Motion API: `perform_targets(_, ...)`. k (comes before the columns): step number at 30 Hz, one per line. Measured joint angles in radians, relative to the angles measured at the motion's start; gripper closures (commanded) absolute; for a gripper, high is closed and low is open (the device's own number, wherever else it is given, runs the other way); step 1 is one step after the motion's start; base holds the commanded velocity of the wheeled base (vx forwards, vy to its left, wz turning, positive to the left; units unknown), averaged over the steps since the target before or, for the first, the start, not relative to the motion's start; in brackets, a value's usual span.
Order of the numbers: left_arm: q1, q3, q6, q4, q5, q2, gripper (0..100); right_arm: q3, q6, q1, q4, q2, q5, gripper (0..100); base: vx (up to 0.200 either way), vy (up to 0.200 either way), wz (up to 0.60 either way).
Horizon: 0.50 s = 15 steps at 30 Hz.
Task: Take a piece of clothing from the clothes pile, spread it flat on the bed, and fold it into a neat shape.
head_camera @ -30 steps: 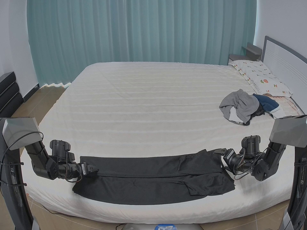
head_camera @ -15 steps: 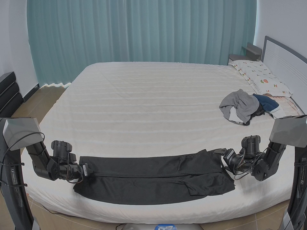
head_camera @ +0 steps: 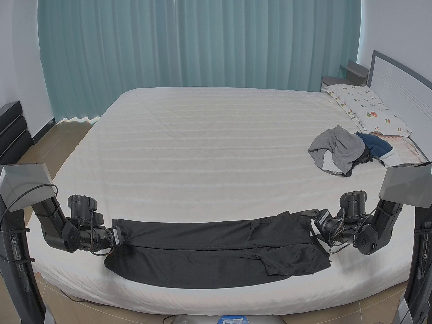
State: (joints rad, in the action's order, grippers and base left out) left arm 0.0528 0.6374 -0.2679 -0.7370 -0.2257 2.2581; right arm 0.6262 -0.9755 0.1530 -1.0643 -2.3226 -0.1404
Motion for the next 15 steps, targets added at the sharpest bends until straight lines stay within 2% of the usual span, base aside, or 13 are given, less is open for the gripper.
perform_targets(15, 0.045, -0.001, 0.003, 0.001, -0.014, -0.026, 100, 0.0, 0.0, 0.0, 0.0, 0.0, 0.0, 0, 0.0, 0.0, 0.0)
